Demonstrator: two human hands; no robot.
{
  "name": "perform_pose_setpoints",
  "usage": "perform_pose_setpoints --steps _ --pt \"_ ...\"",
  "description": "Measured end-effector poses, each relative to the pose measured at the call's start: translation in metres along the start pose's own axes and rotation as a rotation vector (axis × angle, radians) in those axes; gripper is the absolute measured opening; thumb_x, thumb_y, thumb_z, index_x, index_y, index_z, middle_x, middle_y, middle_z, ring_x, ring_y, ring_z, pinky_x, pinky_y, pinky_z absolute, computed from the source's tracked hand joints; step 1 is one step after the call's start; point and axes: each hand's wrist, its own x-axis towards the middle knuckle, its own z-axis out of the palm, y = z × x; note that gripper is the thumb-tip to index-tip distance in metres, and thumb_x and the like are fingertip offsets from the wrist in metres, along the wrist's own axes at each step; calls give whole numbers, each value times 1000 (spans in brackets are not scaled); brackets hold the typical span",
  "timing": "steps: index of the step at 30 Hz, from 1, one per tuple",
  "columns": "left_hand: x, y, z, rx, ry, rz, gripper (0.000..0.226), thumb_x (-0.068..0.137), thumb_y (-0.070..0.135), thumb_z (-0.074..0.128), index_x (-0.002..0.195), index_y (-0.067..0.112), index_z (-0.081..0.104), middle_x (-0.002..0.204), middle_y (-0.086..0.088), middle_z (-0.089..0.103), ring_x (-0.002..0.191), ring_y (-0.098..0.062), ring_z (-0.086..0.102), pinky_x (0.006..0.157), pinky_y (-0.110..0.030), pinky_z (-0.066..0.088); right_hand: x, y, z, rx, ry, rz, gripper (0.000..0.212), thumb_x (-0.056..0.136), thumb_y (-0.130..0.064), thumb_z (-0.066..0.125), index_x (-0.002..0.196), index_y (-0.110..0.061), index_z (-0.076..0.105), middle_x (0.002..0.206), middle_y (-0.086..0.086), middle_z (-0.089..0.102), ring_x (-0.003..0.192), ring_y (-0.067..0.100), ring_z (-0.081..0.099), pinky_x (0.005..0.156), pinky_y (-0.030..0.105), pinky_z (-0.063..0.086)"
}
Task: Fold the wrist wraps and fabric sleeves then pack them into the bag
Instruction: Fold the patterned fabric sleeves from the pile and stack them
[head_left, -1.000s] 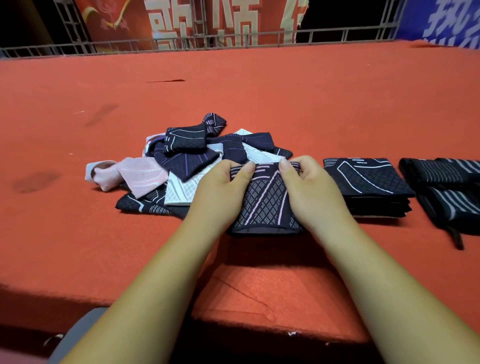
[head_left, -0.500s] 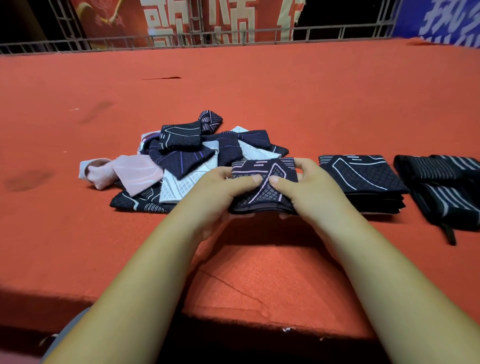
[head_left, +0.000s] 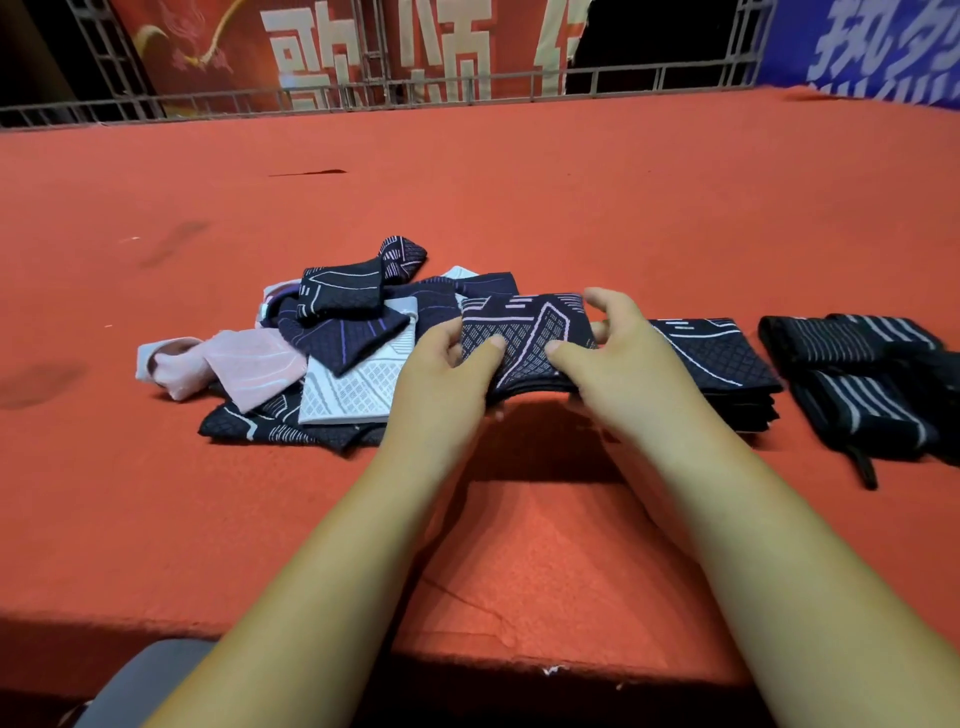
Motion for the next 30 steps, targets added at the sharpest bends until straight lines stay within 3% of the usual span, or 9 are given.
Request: perform_pose_setpoints --steps 3,5,9,11,14,19,22,26,30 --pt "-3 8 16 -61 -1 -29 61 86 34 73 144 19 62 116 3 73 105 -11 73 86 -45 65 3 -3 -17 -122 106 -71 59 100 -20 69 155 -30 51 140 -8 66 125 12 63 106 25 44" --pt "-6 9 31 -67 -14 -9 62 85 31 74 145 23 60 131 2 68 119 -11 70 95 -49 64 7 0 -29 -163 181 -85 54 100 -15 66 152 -27 56 146 -5 64 134 14 59 112 25 40" --pt "-16 1 67 8 -68 108 40 98 10 69 136 21 63 121 19 69 104 9 69 103 -37 58 14 12 -53 -216 296 -36 49 100 -7 58 147 -21 63 145 -2 67 134 17 61 111 25 41" --pt "-20 -5 82 71 -93 143 41 98 10 68 138 20 63 126 14 70 112 4 68 105 -30 54 15 16 -66 -245 337 -41 49 100 -5 55 146 -22 65 144 -2 68 135 18 60 112 25 41" --pt "-24 -11 95 167 -163 193 50 92 22 64 141 24 61 140 2 65 129 -10 64 112 -42 52 16 25 -80 -289 374 -40 50 101 -3 51 143 -23 68 142 0 70 134 20 61 113 28 43" --pt "-29 -24 99 420 -321 323 66 92 18 64 156 16 47 158 3 46 150 -8 42 127 -33 33 18 35 -92 -343 374 25 54 96 1 47 140 -20 71 138 5 72 131 23 63 108 27 44" --pt "-27 -32 98 530 -352 352 69 97 18 67 161 14 43 166 2 38 156 -7 31 129 -20 20 20 43 -92 -398 338 126 56 92 -1 48 140 -22 70 138 8 72 132 31 60 108 33 45" --pt "-24 -42 97 608 -407 322 75 101 27 67 167 18 34 173 2 27 160 -4 20 129 -17 13 21 53 -88 -507 292 185 56 96 -7 47 146 -25 65 144 13 62 135 42 47 113 41 40" --pt "-27 -47 96 610 -433 299 82 97 34 66 169 22 28 170 2 32 159 -8 26 132 -30 20 21 55 -88 -533 283 210 54 99 -9 47 148 -26 64 146 15 49 134 43 42 114 43 37"
